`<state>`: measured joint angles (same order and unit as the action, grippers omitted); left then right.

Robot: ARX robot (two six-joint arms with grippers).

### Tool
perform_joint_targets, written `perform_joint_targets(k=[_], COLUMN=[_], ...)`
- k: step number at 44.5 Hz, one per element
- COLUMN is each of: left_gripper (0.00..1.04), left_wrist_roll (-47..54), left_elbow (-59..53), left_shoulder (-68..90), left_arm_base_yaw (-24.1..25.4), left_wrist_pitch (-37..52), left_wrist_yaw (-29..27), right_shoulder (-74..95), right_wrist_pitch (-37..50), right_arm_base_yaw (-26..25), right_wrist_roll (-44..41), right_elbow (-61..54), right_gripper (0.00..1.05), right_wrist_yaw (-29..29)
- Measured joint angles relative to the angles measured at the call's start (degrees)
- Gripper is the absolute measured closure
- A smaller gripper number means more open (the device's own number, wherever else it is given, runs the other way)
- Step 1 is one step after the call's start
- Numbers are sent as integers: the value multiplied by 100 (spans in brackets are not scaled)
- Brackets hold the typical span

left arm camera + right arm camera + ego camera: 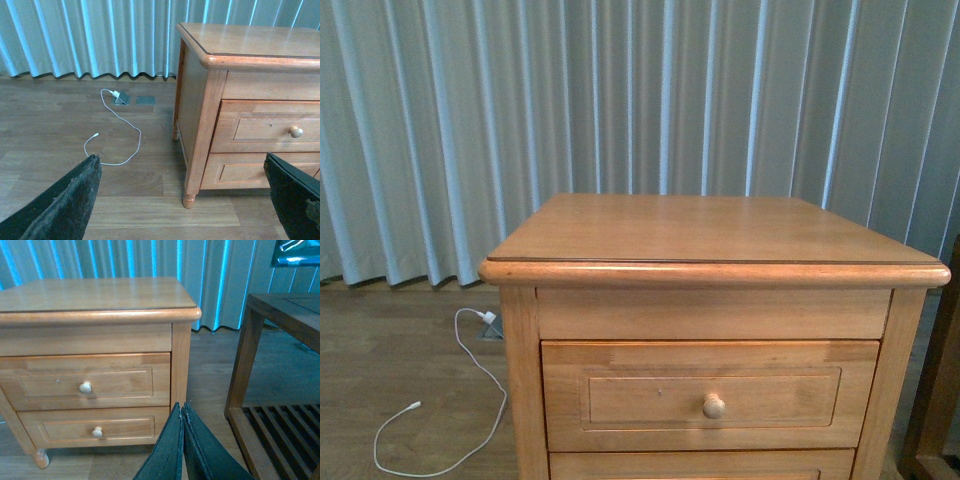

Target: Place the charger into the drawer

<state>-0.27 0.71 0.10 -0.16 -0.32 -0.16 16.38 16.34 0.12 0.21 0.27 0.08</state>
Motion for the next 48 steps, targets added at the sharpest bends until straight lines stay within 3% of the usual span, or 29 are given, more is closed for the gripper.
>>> perform_joint_targets(k=[17, 22, 37, 40, 48], left_gripper=[6, 6, 6, 6, 6], left_wrist_roll=[0, 2, 2, 2, 2], left_elbow=[0, 0, -2, -2, 0], left_shoulder=[0, 0, 0, 0, 0], left_arm_base_yaw=[0, 0, 0, 0, 0], left_wrist_pitch=[0, 0, 0, 0, 0], left_wrist_yaw=[0, -4, -2, 0, 0], right_shoulder=[-632, -1366, -1615, -1615, -1615], right_wrist_pitch=[-610, -1541, -1626, -1626, -1626], right_arm_base_yaw=[0, 0, -2, -2, -2], right_wrist_roll=[-2, -4, -13, -13, -13], right_elbow=[0, 4, 4, 4, 4], right_gripper=[103, 103, 102, 87, 59], right_wrist_yaw=[0, -4, -7, -4, -4])
